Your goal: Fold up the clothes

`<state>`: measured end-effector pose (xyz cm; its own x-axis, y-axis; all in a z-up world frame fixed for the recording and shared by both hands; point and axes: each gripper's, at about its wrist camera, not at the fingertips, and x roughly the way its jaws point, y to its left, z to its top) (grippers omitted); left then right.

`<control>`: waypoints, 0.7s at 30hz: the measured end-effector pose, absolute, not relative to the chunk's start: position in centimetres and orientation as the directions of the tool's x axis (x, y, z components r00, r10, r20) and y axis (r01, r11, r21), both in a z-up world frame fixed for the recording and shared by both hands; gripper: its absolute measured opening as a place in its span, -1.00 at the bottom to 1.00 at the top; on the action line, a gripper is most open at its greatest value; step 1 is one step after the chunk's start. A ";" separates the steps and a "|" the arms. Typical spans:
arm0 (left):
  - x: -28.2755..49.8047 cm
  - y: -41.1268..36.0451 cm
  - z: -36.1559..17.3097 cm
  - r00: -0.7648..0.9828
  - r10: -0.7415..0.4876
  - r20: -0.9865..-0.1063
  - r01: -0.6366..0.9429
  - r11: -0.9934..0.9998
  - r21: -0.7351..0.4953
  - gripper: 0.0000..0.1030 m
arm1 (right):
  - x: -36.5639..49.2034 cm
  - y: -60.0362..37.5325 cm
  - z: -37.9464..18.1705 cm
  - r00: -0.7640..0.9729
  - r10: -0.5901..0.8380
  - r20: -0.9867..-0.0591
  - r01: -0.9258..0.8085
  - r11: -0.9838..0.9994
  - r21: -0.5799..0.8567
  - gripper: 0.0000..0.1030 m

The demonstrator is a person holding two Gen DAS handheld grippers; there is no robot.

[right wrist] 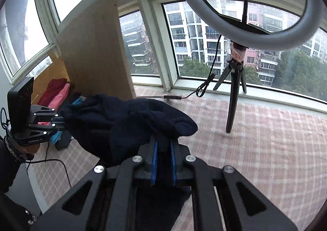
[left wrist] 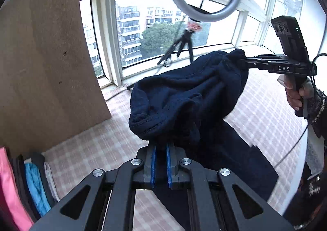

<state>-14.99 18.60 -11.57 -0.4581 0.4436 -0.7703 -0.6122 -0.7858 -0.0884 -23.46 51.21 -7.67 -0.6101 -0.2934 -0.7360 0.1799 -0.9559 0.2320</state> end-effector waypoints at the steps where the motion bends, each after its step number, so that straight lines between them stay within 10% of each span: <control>1: -12.1 17.7 -12.1 -0.413 0.434 -0.801 -0.617 -0.780 -0.105 -0.69 | -20.6 51.1 -8.2 -0.574 -0.294 -0.764 0.166 -0.956 0.244 -0.70; 3: -6.5 15.4 -13.8 -0.297 0.385 -0.874 -0.607 -0.783 -0.139 -0.54 | -14.8 51.0 -9.2 -0.498 -0.297 -0.815 0.135 -0.955 0.265 -0.33; 8: 2.6 8.8 -17.0 -0.129 0.277 -0.952 -0.452 -0.871 -0.192 -0.58 | -2.4 52.9 -11.4 -0.402 -0.404 -0.821 -0.046 -0.887 0.459 -0.31; 21: -1.0 14.9 -22.2 -0.113 0.456 -0.883 -0.417 -0.828 -0.374 -0.43 | -7.4 54.0 -21.5 -0.398 -0.351 -0.848 -0.202 -0.867 0.455 -0.15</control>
